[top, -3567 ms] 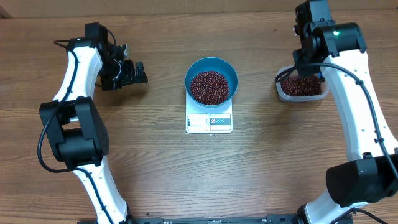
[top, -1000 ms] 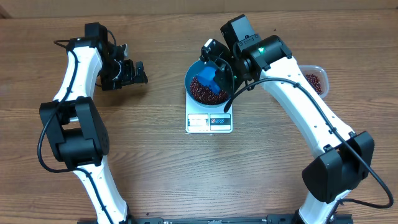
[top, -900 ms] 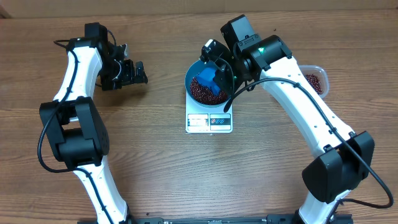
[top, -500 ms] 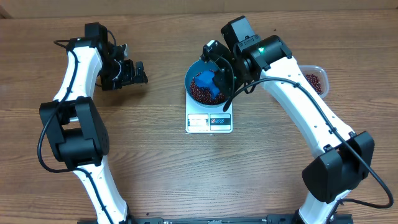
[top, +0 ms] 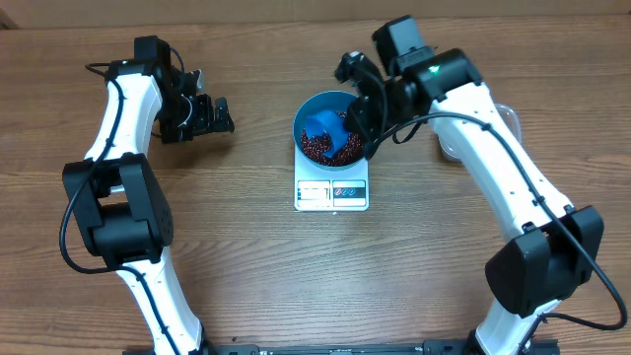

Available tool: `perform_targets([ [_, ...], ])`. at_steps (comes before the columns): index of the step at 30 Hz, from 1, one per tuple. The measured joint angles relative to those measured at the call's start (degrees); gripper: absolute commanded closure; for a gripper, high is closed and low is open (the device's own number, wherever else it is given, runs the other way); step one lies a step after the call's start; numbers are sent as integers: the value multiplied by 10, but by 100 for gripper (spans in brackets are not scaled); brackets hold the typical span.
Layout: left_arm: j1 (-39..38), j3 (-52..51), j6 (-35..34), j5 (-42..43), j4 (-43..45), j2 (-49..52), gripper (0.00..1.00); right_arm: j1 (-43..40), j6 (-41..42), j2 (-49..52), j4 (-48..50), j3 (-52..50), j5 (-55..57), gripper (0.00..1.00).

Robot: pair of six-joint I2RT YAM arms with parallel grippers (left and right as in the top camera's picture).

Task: Scoop item into bowl and weigh 150g on scale
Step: 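Hold the scoop over the blue bowl and tip beans in slowly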

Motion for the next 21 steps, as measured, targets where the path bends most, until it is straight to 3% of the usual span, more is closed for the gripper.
perform_targets([
  [7,0,0,0,0,0,0,1,-54,15,1,-1,0,-96,96],
  [21,0,0,0,0,0,0,1,-84,23,1,10,0,-143,96],
])
